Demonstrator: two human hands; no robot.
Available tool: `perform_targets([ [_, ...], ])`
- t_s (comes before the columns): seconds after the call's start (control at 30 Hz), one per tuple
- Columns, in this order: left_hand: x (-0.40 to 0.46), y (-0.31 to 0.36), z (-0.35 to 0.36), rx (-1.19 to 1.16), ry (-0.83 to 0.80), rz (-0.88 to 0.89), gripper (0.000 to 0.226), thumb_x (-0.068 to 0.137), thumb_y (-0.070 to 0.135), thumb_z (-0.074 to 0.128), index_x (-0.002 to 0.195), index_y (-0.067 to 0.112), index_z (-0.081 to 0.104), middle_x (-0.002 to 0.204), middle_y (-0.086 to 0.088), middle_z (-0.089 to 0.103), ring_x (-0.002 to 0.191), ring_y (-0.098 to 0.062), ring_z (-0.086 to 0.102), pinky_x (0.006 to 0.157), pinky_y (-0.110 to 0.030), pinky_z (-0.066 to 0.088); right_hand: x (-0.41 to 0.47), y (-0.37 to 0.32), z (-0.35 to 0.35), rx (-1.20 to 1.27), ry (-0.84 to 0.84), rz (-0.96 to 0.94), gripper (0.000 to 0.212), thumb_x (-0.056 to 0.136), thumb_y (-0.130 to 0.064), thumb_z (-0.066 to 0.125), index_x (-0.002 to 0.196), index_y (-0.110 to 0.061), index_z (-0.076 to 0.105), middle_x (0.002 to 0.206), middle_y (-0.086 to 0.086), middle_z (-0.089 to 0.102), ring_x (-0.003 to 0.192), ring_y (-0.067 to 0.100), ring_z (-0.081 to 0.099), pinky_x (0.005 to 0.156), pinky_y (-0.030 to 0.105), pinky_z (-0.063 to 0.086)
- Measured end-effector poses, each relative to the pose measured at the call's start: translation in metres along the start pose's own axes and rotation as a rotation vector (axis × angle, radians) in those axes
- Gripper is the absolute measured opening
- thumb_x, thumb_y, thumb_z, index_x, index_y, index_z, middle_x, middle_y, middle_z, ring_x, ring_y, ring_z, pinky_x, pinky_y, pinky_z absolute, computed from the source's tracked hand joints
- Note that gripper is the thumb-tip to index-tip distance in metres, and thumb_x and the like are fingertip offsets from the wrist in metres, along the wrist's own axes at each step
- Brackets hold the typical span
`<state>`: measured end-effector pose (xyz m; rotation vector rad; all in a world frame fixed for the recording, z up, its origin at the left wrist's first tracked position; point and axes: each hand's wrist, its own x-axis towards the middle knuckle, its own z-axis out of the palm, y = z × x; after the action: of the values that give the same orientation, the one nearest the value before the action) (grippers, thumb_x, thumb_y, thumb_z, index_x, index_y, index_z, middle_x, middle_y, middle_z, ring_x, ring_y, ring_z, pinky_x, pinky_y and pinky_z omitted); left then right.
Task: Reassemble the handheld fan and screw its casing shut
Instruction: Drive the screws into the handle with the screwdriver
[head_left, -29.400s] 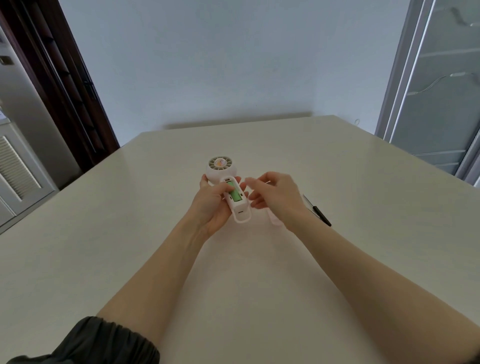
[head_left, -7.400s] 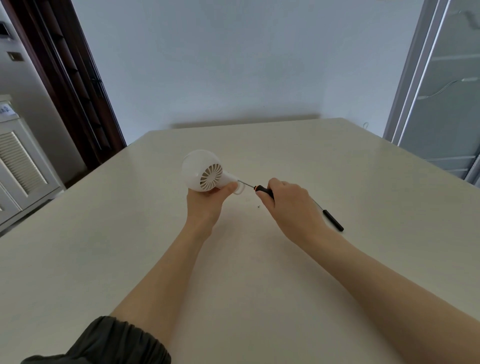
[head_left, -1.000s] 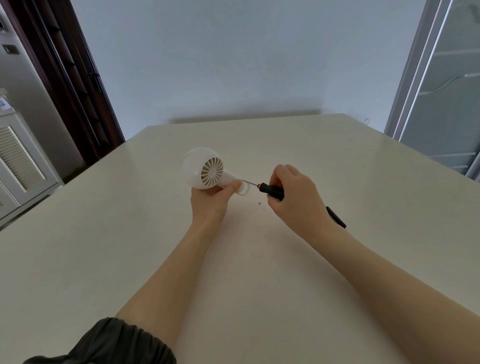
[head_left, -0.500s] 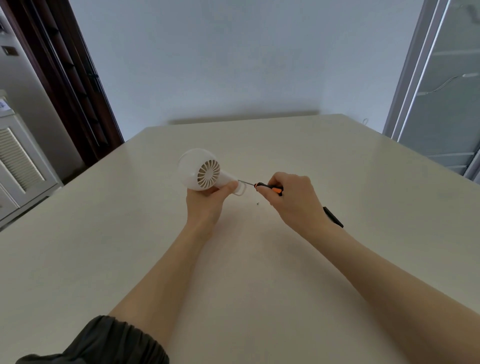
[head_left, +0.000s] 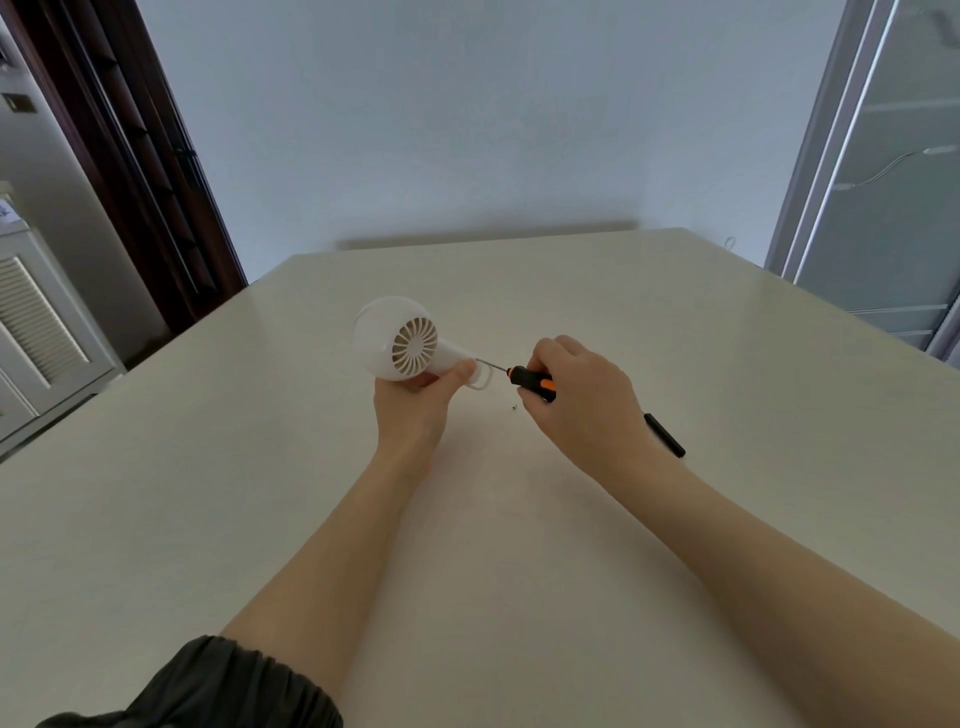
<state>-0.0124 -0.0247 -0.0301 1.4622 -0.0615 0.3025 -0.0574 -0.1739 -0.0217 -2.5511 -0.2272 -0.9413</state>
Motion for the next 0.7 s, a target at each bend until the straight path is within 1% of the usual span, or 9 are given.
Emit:
perform_targets([
  [0.13, -0.0002, -0.0003, -0.0009, -0.002, -0.006, -0.008, 0.025, 0.071, 0.008, 0.081, 0.077, 0.025, 0.063, 0.090, -0.006, 0.070, 0.101, -0.028, 0.066, 0.096, -0.051, 0.050, -0.0007, -0.0014, -0.0010, -0.028, -0.014, -0.016, 0.017, 0.091, -0.024, 0.056, 0.089, -0.006, 0.055, 0.087, 0.005, 0.059, 0.070, 0.028, 0.055, 0.061, 0.034, 0.042],
  [0.2, 0.0002, -0.0004, -0.0009, 0.012, -0.014, 0.000, 0.023, 0.071, 0.009, 0.081, 0.080, 0.021, 0.064, 0.092, -0.009, 0.070, 0.099, -0.029, 0.066, 0.095, -0.051, 0.050, 0.0000, -0.0016, -0.0012, 0.013, -0.033, 0.011, 0.019, 0.091, -0.024, 0.055, 0.088, -0.004, 0.055, 0.086, 0.008, 0.060, 0.072, 0.029, 0.055, 0.064, 0.037, 0.043],
  [0.27, 0.0006, -0.0005, -0.0011, 0.033, -0.025, 0.006, 0.022, 0.071, 0.010, 0.081, 0.084, 0.018, 0.065, 0.095, -0.010, 0.070, 0.094, -0.025, 0.066, 0.094, -0.048, 0.051, 0.0003, -0.0012, -0.0007, 0.091, -0.045, 0.065, 0.021, 0.090, -0.022, 0.056, 0.086, -0.002, 0.056, 0.081, 0.010, 0.061, 0.073, 0.029, 0.054, 0.066, 0.037, 0.042],
  [0.33, 0.0010, -0.0009, -0.0015, 0.041, -0.034, 0.017, 0.024, 0.071, 0.010, 0.081, 0.086, 0.018, 0.065, 0.094, -0.007, 0.070, 0.090, -0.020, 0.065, 0.090, -0.042, 0.052, 0.0007, 0.0000, -0.0004, 0.193, -0.061, 0.158, 0.020, 0.088, -0.022, 0.060, 0.080, -0.004, 0.058, 0.071, 0.005, 0.059, 0.067, 0.025, 0.052, 0.059, 0.033, 0.038],
  [0.4, 0.0016, -0.0017, -0.0021, 0.051, -0.043, 0.035, 0.025, 0.070, 0.010, 0.081, 0.087, 0.019, 0.065, 0.093, -0.005, 0.069, 0.089, -0.017, 0.065, 0.086, -0.037, 0.052, 0.0015, 0.0014, -0.0002, 0.311, -0.074, 0.276, 0.019, 0.083, -0.022, 0.064, 0.072, -0.009, 0.058, 0.060, -0.004, 0.054, 0.057, 0.016, 0.049, 0.050, 0.025, 0.033],
  [0.47, 0.0022, -0.0025, -0.0026, 0.055, -0.050, 0.051, 0.025, 0.070, 0.010, 0.081, 0.087, 0.021, 0.065, 0.093, -0.002, 0.070, 0.088, -0.015, 0.065, 0.084, -0.033, 0.052, 0.0018, 0.0026, 0.0001, 0.401, -0.080, 0.351, 0.019, 0.080, -0.021, 0.067, 0.067, -0.012, 0.057, 0.056, -0.007, 0.053, 0.052, 0.014, 0.049, 0.049, 0.024, 0.035],
  [0.53, 0.0022, -0.0033, -0.0029, 0.058, -0.054, 0.063, 0.025, 0.071, 0.010, 0.081, 0.085, 0.023, 0.065, 0.092, -0.001, 0.070, 0.088, -0.014, 0.066, 0.082, -0.032, 0.052, 0.0017, 0.0029, 0.0006, 0.448, -0.085, 0.382, 0.018, 0.078, -0.020, 0.068, 0.065, -0.013, 0.058, 0.057, -0.004, 0.056, 0.053, 0.017, 0.052, 0.052, 0.025, 0.039],
  [0.6, 0.0016, -0.0043, -0.0028, 0.058, -0.058, 0.070, 0.025, 0.071, 0.010, 0.081, 0.085, 0.023, 0.065, 0.094, -0.002, 0.070, 0.091, -0.016, 0.066, 0.083, -0.032, 0.052, 0.0013, 0.0034, 0.0015, 0.450, -0.080, 0.388, 0.018, 0.078, -0.021, 0.068, 0.065, -0.014, 0.058, 0.057, -0.005, 0.056, 0.052, 0.014, 0.053, 0.050, 0.023, 0.039],
  [0.7, 0.0033, -0.0053, -0.0030, 0.076, -0.057, 0.079, 0.025, 0.071, 0.010, 0.081, 0.086, 0.024, 0.066, 0.093, 0.000, 0.071, 0.089, -0.014, 0.066, 0.083, -0.031, 0.052, 0.0007, 0.0055, 0.0027, 0.436, -0.067, 0.386, 0.017, 0.078, -0.020, 0.069, 0.067, -0.013, 0.057, 0.054, -0.011, 0.054, 0.048, 0.000, 0.051, 0.042, 0.010, 0.034],
])
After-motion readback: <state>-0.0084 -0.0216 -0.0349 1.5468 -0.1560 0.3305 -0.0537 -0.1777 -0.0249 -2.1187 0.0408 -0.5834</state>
